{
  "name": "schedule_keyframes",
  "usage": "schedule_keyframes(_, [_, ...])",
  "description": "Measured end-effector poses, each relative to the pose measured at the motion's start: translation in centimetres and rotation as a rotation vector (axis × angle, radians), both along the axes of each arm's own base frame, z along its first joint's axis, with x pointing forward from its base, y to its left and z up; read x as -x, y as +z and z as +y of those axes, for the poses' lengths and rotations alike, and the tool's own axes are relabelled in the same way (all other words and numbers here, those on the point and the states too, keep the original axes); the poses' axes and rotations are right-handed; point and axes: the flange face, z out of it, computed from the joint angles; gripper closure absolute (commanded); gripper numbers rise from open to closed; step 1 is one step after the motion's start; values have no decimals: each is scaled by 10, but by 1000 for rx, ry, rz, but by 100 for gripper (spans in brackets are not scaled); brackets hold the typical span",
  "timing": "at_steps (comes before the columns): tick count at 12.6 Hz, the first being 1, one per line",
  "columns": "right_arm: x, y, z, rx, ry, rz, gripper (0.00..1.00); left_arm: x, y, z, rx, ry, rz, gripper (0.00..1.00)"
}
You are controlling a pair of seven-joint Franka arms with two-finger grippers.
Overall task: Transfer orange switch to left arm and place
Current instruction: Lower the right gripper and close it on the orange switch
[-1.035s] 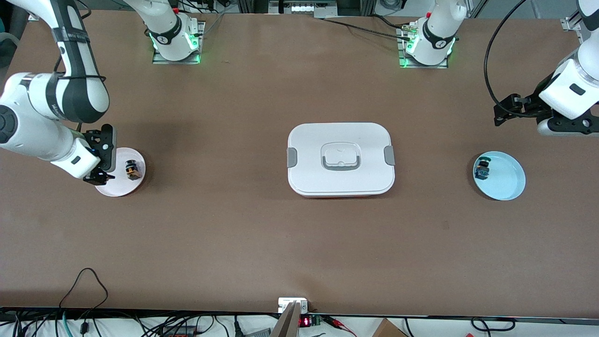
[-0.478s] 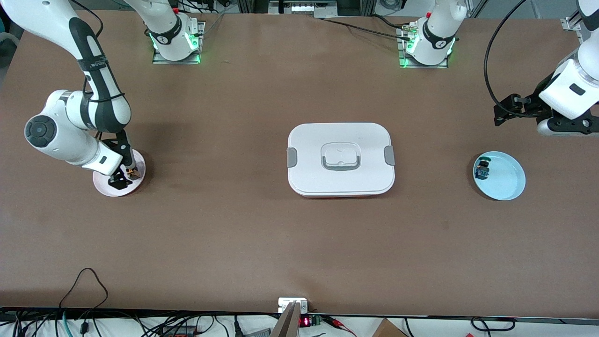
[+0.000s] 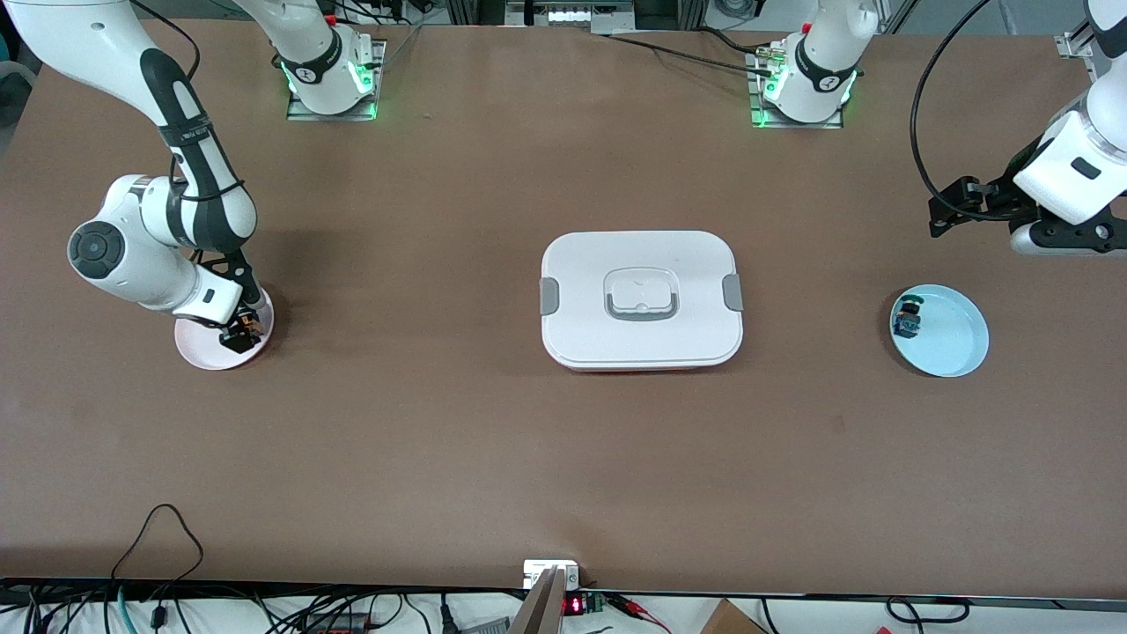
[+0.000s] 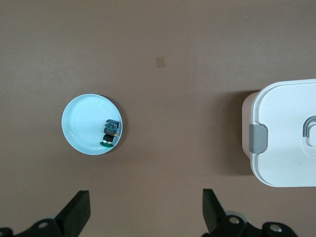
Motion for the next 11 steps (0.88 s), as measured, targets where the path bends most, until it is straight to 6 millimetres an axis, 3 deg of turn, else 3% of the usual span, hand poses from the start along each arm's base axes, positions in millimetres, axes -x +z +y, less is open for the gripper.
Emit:
schedule_keyframes(5, [7,-8,-18,-2,-34,13,0,0,0,0,0,0,0,0])
schedule_keyframes(11, [8,-14,-19,-5,-40,18,0,0,0,0,0,0,0,0])
